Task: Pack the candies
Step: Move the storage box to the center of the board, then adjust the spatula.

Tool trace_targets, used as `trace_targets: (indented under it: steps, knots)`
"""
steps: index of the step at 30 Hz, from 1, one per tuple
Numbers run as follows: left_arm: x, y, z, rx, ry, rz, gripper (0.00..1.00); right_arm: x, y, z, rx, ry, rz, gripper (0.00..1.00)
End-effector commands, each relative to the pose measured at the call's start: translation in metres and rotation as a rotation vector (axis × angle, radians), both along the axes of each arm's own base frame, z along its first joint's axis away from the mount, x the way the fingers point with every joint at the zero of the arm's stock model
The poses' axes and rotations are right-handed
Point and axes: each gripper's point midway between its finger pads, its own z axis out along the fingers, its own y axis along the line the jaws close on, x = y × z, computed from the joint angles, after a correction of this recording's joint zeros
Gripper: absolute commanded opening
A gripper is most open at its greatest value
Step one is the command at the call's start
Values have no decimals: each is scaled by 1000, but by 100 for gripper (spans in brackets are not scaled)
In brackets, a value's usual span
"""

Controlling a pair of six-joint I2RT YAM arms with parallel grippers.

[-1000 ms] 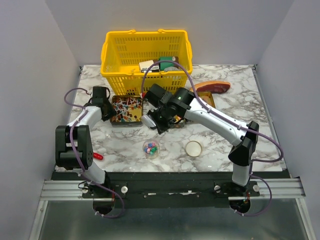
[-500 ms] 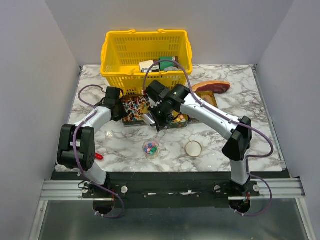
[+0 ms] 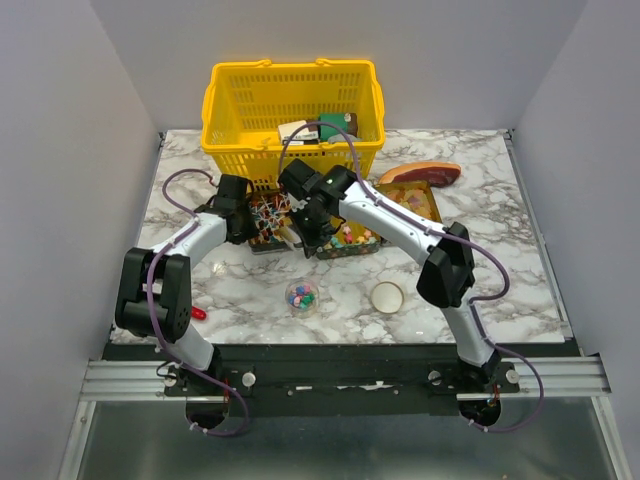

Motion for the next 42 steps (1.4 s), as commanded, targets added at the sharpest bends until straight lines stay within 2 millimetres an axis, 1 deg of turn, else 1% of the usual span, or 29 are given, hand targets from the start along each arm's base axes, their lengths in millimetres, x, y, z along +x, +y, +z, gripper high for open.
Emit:
trace_targets:
  steps: [1, 3, 4, 6, 7, 8, 9, 10, 11, 12, 13, 14, 15, 16, 18, 20, 21, 22, 25, 27, 29, 33, 35, 36, 38, 39, 42]
  knots:
    - [-3, 1, 2, 16, 15, 2, 30, 20, -4, -5, -33, -60, 9, 1]
    - [-5, 0, -4, 12, 40, -4, 26, 29, -9, -10, -72, -98, 28, 1]
    - [-6, -1, -4, 13, 45, -7, 22, 37, -12, -8, -95, -141, 46, 1]
    - [-5, -1, -4, 11, 49, -12, 18, 45, -13, -9, -114, -185, 82, 1]
    - [-5, -2, -4, 13, 47, -14, 17, 52, -17, -7, -137, -225, 108, 1]
    - [-5, -2, -4, 14, 49, -18, 16, 54, -17, -5, -138, -245, 130, 1]
    - [-4, -2, -3, 16, 47, -18, 15, 58, -11, -3, -115, -273, 161, 1]
    - [-4, -1, -3, 18, 50, -19, 12, 60, -10, 0, -110, -294, 204, 1]
    - [-4, -1, -3, 18, 48, -19, 11, 64, -11, 6, -113, -330, 236, 1]
    - [-4, -1, -3, 18, 51, -21, 9, 68, -12, 8, -125, -350, 252, 1]
    - [-4, -1, -2, 20, 50, -23, 4, 73, -16, 11, -155, -379, 292, 1]
    - [-4, -2, -2, 18, 50, -26, 2, 75, -17, 8, -174, -379, 313, 1]
    - [-5, -2, -2, 17, 54, -33, 0, 76, -19, 12, -191, -385, 327, 1]
    - [-7, -2, -3, 20, 60, -35, 0, 78, -22, 12, -213, -390, 351, 1]
    - [-10, -3, -2, 25, 63, -52, 0, 74, -28, 8, -240, -370, 377, 1]
    - [-12, -5, 1, 30, 60, -81, 0, 69, -30, 7, -231, -353, 396, 1]
    - [-15, -7, 3, 30, 60, -94, 0, 64, -30, 11, -214, -345, 405, 1]
    - [-16, -10, 3, 32, 60, -109, 0, 56, -29, 6, -195, -313, 431, 1]
    - [-22, -10, 4, 52, 64, -132, 0, 41, -32, 3, -172, -252, 485, 1]
    - [-27, -9, 3, 62, 70, -146, 0, 35, -36, -1, -179, -218, 511, 1]
    - [-30, -8, 4, 70, 68, -153, 0, 26, -37, -1, -149, -178, 531, 1]
    - [-40, -8, 2, 75, 64, -181, 0, 22, -42, 2, -123, -145, 532, 1]
    - [-40, -11, 3, 83, 52, -202, 0, 15, -42, 3, -99, -119, 556, 1]
    - [-40, -15, 5, 88, 42, -226, 0, 13, -45, 1, -99, -102, 560, 1]
    - [-38, -17, 6, 104, 31, -249, 0, 11, -47, -1, -98, -83, 567, 1]
    - [-38, -18, 7, 110, 25, -254, 0, 10, -50, -7, -106, -61, 569, 1]
    - [-37, -20, 6, 118, 20, -266, 0, 12, -54, -15, -128, -41, 562, 1]
